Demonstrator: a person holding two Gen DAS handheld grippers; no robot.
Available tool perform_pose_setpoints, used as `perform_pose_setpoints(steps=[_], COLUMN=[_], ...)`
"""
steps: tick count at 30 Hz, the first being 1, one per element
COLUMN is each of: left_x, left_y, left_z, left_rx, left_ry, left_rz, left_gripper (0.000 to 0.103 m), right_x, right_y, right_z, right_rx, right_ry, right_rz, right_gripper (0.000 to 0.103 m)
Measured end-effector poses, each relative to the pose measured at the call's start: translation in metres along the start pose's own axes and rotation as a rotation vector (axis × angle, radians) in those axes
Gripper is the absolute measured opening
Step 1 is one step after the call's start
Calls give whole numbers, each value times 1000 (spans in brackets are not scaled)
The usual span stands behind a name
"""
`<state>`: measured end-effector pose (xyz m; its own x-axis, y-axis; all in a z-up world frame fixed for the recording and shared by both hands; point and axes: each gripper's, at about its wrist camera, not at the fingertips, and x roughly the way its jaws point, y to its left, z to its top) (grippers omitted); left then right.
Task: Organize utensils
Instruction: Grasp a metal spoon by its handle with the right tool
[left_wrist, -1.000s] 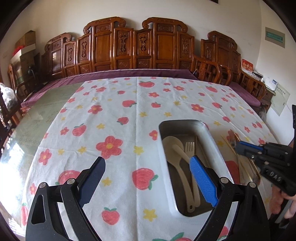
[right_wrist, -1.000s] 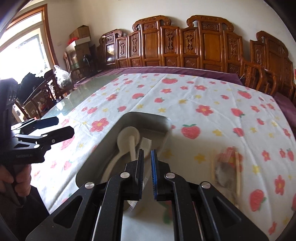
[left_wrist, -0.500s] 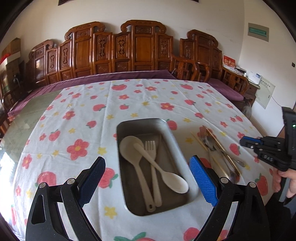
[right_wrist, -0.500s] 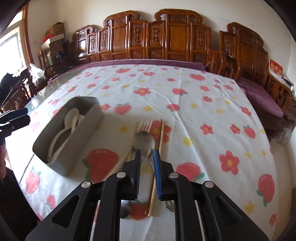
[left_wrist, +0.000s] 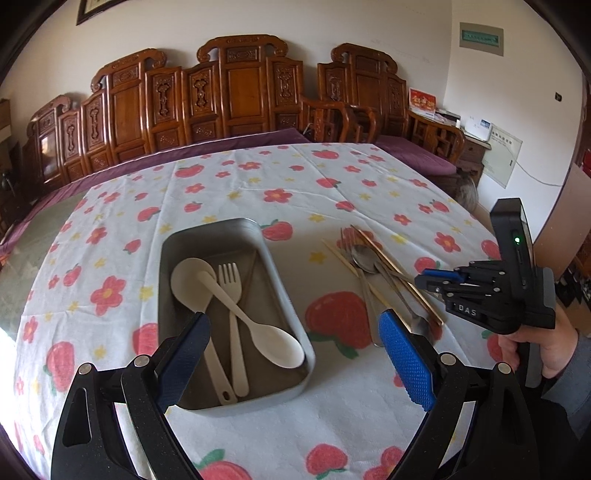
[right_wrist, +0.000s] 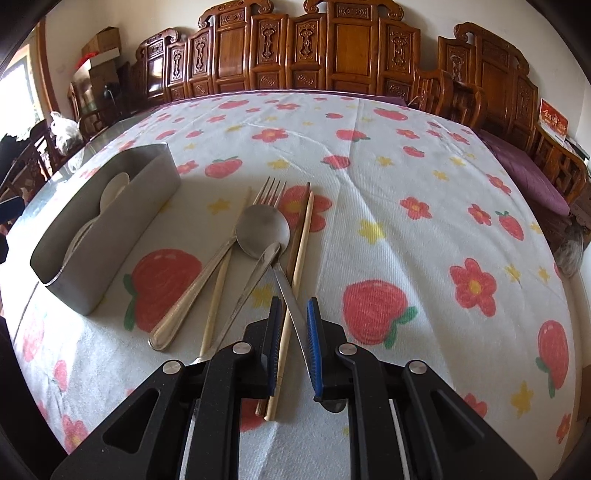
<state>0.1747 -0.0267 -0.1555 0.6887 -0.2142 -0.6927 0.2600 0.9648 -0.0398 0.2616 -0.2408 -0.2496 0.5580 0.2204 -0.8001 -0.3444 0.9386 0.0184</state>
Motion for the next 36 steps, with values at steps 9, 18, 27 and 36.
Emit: perform_pose_setpoints(steps=[9, 18, 27, 36], left_x=[3, 3, 9, 11], left_y=[-13, -14, -20, -24], left_z=[-3, -5, -8, -9], left_rx=[30, 34, 45, 55], left_ry=[8, 11, 21, 25], left_rz=[-8, -6, 4, 2], left_gripper=[89, 89, 89, 89], right_x=[2, 3, -4, -7], right_y=[-11, -4, -3, 1], right_z=[-10, -13, -13, -13], right_rx=[19, -44, -53, -80], right_ry=[52, 69, 63, 51], right_rz=[13, -11, 40, 4], right_gripper=[17, 16, 12, 13])
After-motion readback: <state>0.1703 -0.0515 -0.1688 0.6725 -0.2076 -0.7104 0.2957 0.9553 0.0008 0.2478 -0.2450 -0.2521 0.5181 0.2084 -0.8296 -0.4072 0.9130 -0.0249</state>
